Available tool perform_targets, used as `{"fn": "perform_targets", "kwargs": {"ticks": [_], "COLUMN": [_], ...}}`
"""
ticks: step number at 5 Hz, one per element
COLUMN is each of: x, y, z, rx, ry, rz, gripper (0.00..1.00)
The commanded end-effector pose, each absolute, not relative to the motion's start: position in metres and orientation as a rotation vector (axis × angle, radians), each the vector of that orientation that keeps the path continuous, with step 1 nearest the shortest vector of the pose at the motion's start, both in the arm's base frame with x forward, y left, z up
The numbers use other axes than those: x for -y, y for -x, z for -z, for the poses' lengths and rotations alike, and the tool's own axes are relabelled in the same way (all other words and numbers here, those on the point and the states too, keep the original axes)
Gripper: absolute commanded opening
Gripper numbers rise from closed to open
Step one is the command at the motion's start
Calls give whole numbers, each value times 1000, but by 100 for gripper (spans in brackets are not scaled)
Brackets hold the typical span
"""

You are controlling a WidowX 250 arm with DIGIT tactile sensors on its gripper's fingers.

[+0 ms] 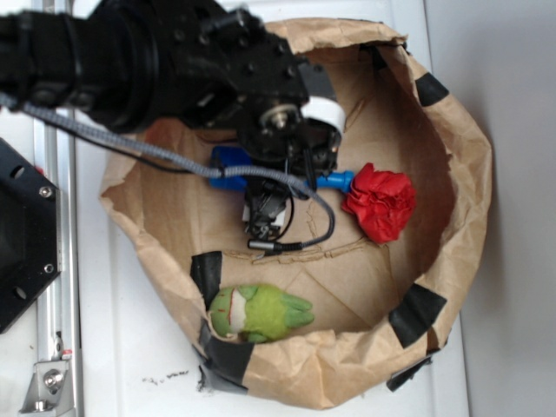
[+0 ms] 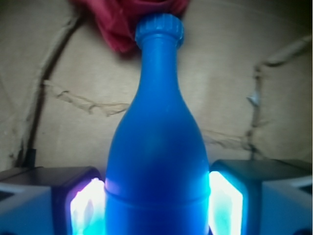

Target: Grab the blue bottle.

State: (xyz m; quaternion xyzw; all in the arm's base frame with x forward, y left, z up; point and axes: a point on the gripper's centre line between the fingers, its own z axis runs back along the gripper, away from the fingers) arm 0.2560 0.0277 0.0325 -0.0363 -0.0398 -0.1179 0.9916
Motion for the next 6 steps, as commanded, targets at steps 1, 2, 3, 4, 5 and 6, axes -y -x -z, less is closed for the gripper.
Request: {"fn": "perform_targets", "kwargs": {"ticks": [1, 2, 3, 4, 5, 6], "x": [-23, -18, 10, 24, 24, 21], "y": [-258, -254, -250, -242, -241, -243], "z": [-128, -178, -198, -209, -210, -209], "rx": [144, 175, 205, 218, 202, 196], "ry": [43, -25, -107, -120, -69, -34], "rz": [289, 249, 197, 181, 171, 157], "gripper": [0, 0, 0, 0, 0, 0]}}
